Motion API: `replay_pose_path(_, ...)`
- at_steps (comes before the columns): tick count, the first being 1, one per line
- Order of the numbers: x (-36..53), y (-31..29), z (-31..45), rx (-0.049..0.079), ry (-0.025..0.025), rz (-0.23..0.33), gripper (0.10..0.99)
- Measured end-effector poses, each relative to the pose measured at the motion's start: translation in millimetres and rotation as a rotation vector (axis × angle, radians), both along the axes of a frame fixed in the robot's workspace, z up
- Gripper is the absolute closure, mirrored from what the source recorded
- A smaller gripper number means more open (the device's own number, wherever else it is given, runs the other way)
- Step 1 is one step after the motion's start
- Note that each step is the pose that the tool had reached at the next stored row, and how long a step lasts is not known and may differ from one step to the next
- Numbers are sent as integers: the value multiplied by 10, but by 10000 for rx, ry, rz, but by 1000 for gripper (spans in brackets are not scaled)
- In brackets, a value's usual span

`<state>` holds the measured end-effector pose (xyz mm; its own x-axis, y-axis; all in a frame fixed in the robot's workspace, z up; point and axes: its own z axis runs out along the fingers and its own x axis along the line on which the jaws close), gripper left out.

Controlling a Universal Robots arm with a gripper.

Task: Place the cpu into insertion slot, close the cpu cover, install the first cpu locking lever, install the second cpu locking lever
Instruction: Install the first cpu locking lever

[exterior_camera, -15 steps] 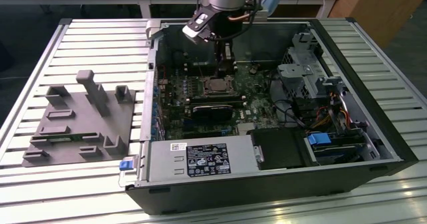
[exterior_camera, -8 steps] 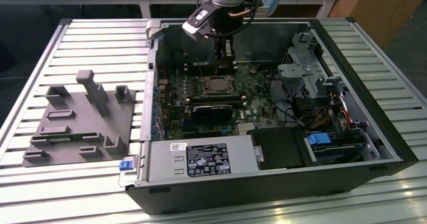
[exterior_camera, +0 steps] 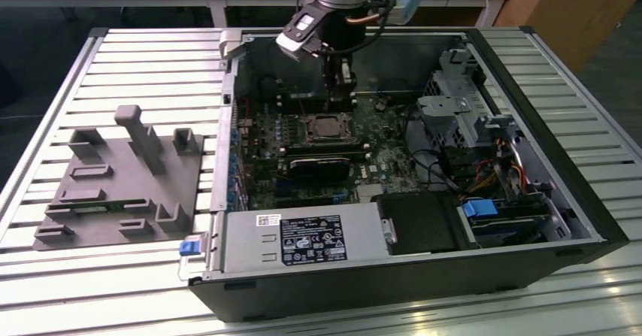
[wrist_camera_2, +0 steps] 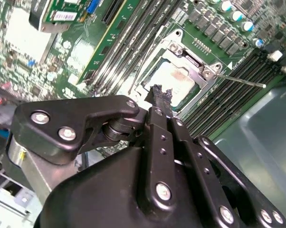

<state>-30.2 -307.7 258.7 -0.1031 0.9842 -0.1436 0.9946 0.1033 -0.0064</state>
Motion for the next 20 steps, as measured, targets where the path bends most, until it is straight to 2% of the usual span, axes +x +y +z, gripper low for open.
replay_pose_path(7,0,0,-4,-1,0,1252,980)
replay_pose_path(15,0,0,-4,0,0,2194,980)
replay_pose_path(20,0,0,-4,0,0,3038,980)
